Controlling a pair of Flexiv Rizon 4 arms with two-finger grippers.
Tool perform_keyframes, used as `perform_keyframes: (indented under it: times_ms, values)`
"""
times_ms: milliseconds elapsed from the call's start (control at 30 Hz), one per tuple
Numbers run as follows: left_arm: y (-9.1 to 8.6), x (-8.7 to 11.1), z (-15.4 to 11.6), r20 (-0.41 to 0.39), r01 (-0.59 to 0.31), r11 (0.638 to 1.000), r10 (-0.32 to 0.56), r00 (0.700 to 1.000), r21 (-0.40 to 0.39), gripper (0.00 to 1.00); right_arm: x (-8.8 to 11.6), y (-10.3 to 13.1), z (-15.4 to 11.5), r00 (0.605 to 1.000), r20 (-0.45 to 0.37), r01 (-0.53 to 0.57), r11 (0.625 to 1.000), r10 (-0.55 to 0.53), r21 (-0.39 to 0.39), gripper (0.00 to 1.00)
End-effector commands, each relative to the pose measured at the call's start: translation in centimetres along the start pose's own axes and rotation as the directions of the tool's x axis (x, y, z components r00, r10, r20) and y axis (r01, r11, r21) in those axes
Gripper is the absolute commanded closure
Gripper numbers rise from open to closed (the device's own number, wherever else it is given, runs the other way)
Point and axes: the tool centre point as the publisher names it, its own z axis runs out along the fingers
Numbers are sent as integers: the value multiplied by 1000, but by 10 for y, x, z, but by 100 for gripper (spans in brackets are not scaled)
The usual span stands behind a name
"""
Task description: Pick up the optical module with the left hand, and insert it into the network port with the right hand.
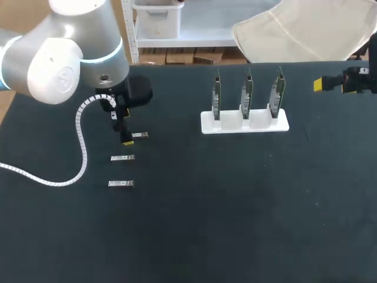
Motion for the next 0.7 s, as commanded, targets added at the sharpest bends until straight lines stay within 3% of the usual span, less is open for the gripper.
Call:
perform_keyframes:
  times_ms: [33,700]
  values:
    - [5,-3,3,-7,-15,1000,15,1000,4,0,0,0,0,1000,0,0,1000,0,0,0]
    - [1,-2,14,-14,-27,999,28,1000,31,0,0,0,0,1000,0,0,1000,0,0,0]
